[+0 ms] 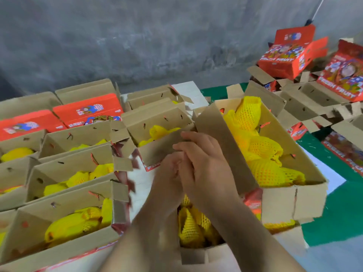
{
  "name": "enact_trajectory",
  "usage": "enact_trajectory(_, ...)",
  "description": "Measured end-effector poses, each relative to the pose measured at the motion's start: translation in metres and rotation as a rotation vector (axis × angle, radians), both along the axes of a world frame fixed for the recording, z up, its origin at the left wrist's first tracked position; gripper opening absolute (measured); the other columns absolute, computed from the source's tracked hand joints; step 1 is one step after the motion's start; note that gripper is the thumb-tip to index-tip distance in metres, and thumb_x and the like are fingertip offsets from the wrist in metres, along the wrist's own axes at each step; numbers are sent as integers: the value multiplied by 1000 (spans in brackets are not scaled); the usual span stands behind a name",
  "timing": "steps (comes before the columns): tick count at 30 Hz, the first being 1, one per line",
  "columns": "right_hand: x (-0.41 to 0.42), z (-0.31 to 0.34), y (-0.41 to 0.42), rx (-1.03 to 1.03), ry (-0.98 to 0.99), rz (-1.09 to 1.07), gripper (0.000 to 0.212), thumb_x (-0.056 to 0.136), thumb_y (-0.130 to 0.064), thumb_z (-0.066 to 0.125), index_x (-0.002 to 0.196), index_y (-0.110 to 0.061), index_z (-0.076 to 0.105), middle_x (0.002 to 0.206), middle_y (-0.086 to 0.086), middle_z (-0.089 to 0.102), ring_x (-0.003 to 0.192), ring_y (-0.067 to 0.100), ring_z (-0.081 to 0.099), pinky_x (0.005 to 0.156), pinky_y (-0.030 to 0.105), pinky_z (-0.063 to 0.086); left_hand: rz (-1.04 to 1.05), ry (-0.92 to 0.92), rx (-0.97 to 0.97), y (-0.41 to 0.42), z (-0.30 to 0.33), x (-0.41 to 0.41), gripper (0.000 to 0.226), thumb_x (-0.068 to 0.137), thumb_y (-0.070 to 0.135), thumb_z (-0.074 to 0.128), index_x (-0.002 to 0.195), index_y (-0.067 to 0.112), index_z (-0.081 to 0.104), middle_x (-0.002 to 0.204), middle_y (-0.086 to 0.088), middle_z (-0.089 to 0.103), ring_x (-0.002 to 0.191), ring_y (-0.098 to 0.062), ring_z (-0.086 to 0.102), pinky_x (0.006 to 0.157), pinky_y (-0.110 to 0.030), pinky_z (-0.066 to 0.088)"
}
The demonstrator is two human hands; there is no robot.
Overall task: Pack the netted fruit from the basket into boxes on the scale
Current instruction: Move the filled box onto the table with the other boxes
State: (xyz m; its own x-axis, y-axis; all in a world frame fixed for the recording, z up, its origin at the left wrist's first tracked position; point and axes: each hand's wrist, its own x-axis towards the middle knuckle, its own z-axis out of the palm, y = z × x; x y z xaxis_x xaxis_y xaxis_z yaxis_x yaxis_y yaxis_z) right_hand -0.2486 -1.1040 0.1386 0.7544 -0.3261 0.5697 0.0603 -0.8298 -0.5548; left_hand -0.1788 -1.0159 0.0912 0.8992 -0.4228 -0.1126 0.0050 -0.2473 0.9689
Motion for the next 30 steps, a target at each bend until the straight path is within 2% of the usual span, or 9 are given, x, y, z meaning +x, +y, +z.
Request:
enact_trajectory(3,24,-8,13,100,133,79,30,99,-25,47,116,-25,71,133,-4,62,125,16,52,103,29,46,105,-48,106,25,1,42,34,100,8,61,96,41,60,86,27,69,82,31,55,67,7,38)
enact_trajectory(6,52,-26,14,134,294,81,30,98,-20,49,120,-23,68,129,-5,61,120,19,54,102,36,47,204,3,80,46,-16,87,31,95,6,61,117,25,72,113,4,74,108,-10,69,85,-18,55)
enact_trajectory(9,84,-47,8,140,443,34,30,97,-15,53,124,-17,65,131,1,61,121,26,55,102,44,48,234,41,134,51,-39,118,40,95,5,60,131,19,66,130,-4,66,122,-23,62,104,-36,50)
enact_trajectory(12,122,-66,-2,167,634,-22,36,98,-16,51,133,-14,58,136,9,56,127,35,52,104,47,46,169,80,242,51,-65,146,56,94,15,66,148,25,52,146,-6,55,126,-25,56,97,-33,45)
enact_trajectory(16,179,-89,-7,176,881,-84,55,98,-20,45,152,-28,35,146,9,43,133,39,45,108,50,43,-61,33,578,46,-103,182,87,98,36,66,168,31,13,169,-13,19,153,-33,28,122,-43,29)
enact_trajectory(20,218,-113,-9,323,945,-15,70,97,-15,47,161,-35,25,150,10,38,132,37,49,107,41,46,-111,40,471,44,-133,199,73,93,10,69,154,25,32,145,-13,45,137,-35,48,114,-44,43)
enact_trajectory(23,229,-134,-16,638,889,15,61,99,-15,55,156,-31,42,138,8,59,114,24,63,96,33,53,-77,9,381,47,-148,202,56,91,0,65,137,21,42,129,-5,55,117,-25,57,99,-34,47)
enact_trajectory(27,253,-146,-29,1098,877,-29,34,97,-28,59,130,-34,61,88,-3,68,80,21,73,74,34,64,-66,69,340,48,-158,191,57,89,13,64,129,41,35,119,19,42,106,-4,50,87,-9,39)
enact_trajectory(30,268,-152,-23,1238,840,-103,37,94,-33,62,129,-42,51,104,4,62,73,26,73,69,39,64,30,47,309,44,-159,192,46,79,35,64,119,38,44,115,22,42,102,-5,43,81,-15,37)
